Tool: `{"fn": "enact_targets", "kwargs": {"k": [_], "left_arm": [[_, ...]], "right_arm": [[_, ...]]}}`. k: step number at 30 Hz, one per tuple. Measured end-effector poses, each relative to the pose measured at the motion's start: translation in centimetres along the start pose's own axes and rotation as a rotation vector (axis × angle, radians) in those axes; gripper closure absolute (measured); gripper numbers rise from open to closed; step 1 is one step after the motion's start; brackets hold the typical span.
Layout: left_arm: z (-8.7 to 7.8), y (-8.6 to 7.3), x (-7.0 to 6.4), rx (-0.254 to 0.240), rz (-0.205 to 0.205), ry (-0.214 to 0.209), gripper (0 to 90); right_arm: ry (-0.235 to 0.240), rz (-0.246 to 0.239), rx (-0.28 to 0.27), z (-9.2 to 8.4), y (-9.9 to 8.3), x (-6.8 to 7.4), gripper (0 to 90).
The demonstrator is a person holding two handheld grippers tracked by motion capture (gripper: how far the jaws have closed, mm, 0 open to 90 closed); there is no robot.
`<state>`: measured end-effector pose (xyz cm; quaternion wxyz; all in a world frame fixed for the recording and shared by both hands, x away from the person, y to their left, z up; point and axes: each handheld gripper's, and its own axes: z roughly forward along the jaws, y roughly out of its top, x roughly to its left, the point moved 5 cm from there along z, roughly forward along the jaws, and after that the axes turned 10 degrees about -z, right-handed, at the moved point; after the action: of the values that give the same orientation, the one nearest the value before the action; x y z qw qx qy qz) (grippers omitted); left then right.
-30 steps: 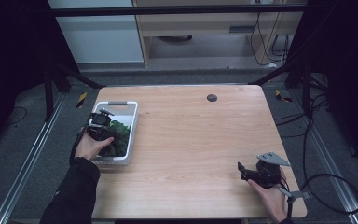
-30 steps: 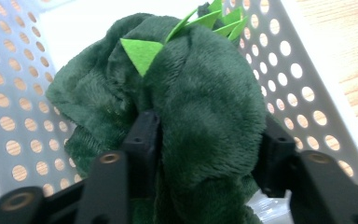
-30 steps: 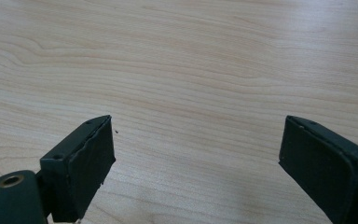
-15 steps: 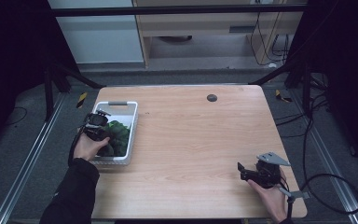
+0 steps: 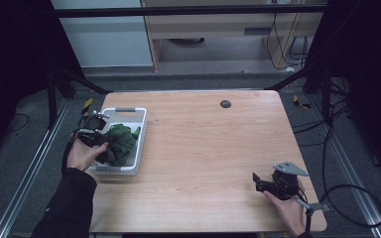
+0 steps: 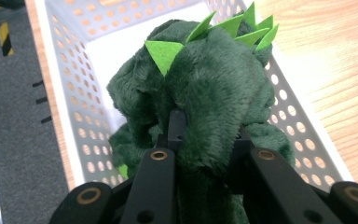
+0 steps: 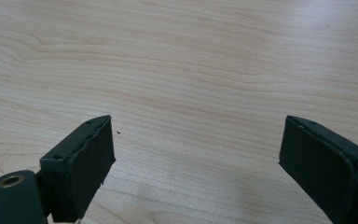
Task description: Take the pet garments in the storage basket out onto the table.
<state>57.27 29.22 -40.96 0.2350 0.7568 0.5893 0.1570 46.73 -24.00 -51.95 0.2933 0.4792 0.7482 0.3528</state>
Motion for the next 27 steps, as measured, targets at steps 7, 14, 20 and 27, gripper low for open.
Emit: {"fn": "enact_targets", "kwargs": {"k": [7,14,20,27], "left_arm": [[-2.4,0.7,0.1,-0.038,0.014,-0.004,77.7],[-4.8,1.3,0.2,-0.072,0.028,-0.008,77.8],[-6.1,1.5,-0.3,-0.086,0.051,-0.014,77.9],[-7.0,1.5,-1.3,-0.078,0.089,-0.032,77.9]], "right_arm": [[0.000,-0.003,-0.003,0.0,0.0,0.0,10.1],[-0.003,-0.009,-0.004,0.0,0.0,-0.1,10.1],[-0.004,-0.011,-0.007,0.0,0.1,-0.1,10.0],[-0.003,-0.012,-0.009,-0.1,0.1,-0.1,10.0]]}}
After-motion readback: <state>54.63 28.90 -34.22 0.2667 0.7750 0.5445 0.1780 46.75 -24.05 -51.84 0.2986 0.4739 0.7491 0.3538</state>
